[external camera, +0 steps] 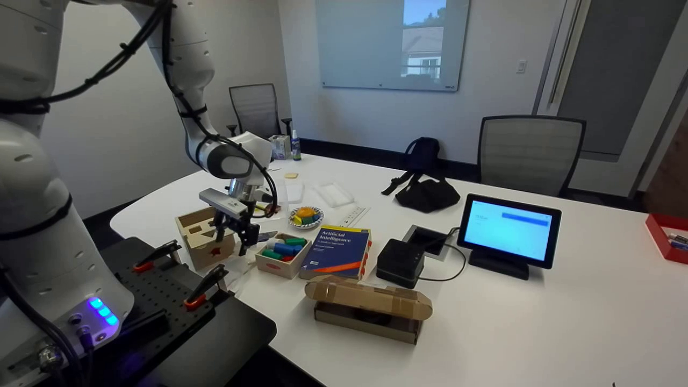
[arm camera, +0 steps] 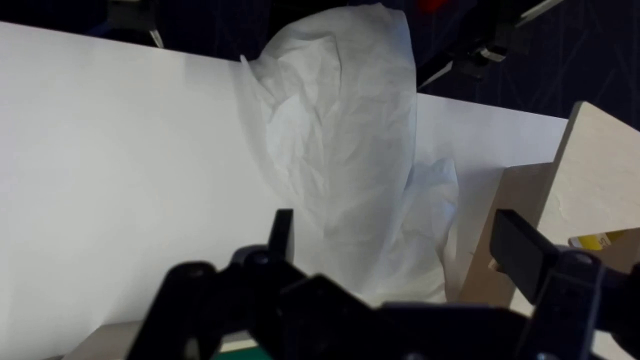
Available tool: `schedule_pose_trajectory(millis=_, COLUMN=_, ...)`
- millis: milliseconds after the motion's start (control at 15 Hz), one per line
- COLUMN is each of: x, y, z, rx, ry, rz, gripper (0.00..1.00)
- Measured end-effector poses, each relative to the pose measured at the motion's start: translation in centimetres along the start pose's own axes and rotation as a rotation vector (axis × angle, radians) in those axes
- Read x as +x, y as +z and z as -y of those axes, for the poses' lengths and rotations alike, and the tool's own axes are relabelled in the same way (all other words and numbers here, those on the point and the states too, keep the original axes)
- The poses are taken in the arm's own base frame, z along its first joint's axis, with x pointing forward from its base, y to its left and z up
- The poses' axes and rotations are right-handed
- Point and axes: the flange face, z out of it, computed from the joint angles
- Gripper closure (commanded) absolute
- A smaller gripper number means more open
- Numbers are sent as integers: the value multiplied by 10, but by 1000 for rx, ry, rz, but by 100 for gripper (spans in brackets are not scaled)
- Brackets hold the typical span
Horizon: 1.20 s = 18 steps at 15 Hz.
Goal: Slide the lid closed on the shape sorting box
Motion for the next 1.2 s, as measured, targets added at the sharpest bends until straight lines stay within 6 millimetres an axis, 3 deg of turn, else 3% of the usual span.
schedule_pose_trajectory(millis=267, x=0, y=6, z=1, rx=12, ry=-1, rz=10, gripper=0)
schedule_pose_trajectory(millis=667, x=2, y=21, z=21, rx=20, ry=-43, rz=27, gripper=0)
schedule_pose_trajectory(millis=1200, x=11, y=20, z=50, rx=20, ry=-106, rz=-26, gripper=0)
